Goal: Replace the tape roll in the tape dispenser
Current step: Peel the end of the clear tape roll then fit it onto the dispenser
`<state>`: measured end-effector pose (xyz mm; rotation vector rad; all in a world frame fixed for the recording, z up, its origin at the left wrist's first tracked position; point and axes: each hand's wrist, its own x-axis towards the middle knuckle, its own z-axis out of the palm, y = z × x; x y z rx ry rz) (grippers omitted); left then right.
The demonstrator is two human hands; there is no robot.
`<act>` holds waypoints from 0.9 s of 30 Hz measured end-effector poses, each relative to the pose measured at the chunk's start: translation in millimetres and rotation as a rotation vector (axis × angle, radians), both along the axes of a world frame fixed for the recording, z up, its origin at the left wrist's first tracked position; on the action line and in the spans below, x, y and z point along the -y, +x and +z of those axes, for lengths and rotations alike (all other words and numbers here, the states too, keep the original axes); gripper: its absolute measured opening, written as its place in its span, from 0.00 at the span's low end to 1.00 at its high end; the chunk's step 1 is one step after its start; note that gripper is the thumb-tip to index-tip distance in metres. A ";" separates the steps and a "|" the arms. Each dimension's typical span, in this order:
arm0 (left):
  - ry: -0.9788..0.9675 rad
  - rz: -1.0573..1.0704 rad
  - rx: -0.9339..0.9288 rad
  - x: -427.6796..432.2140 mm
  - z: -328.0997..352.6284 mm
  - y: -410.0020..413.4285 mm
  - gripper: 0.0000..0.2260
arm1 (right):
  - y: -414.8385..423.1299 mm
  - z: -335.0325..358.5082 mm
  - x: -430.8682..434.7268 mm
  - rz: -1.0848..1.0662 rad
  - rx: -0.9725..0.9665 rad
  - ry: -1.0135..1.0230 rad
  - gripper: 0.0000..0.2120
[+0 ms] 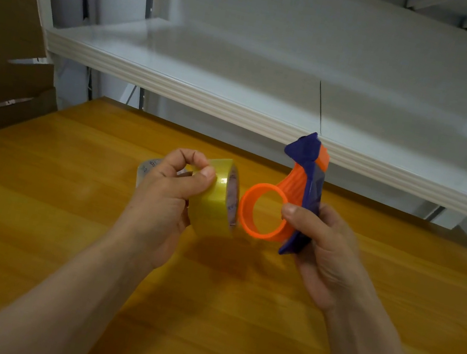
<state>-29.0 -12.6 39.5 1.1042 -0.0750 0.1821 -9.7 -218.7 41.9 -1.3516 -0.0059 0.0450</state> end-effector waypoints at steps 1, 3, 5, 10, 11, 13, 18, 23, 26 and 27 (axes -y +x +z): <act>-0.007 -0.002 -0.003 -0.1 -0.4 0.7 0.05 | -1.9 -0.3 -0.4 0.008 0.015 0.003 0.30; -0.003 0.002 0.000 0.6 -1.4 1.2 0.04 | -5.0 -0.2 -3.3 0.014 0.058 0.005 0.29; 0.008 -0.001 0.009 2.2 -2.0 0.3 0.04 | -8.1 0.4 -8.7 0.009 0.114 -0.002 0.28; 0.031 -0.009 0.020 4.5 -1.2 -0.6 0.05 | -13.8 -0.2 -17.4 -0.077 0.244 -0.112 0.30; 0.034 -0.008 0.025 4.6 -1.1 -0.1 0.05 | -14.1 -0.5 -17.6 -0.097 0.265 -0.122 0.29; 0.045 -0.018 0.034 5.0 -0.7 -0.9 0.05 | -15.6 -1.3 -19.0 -0.122 0.299 -0.140 0.26; 0.048 -0.061 0.048 9.0 -1.7 -5.0 0.06 | -21.5 -12.5 -32.4 -0.217 0.413 -0.338 0.27; 0.032 -0.039 0.044 11.3 -1.8 -4.3 0.05 | -24.3 -18.5 -41.6 -0.187 0.436 -0.409 0.31; 0.031 -0.014 0.031 10.7 -3.0 -3.8 0.05 | -24.6 -20.6 -42.9 -0.167 0.438 -0.402 0.31; 0.026 -0.010 0.028 10.8 -3.0 -3.6 0.04 | -25.0 -21.5 -43.5 -0.169 0.447 -0.412 0.31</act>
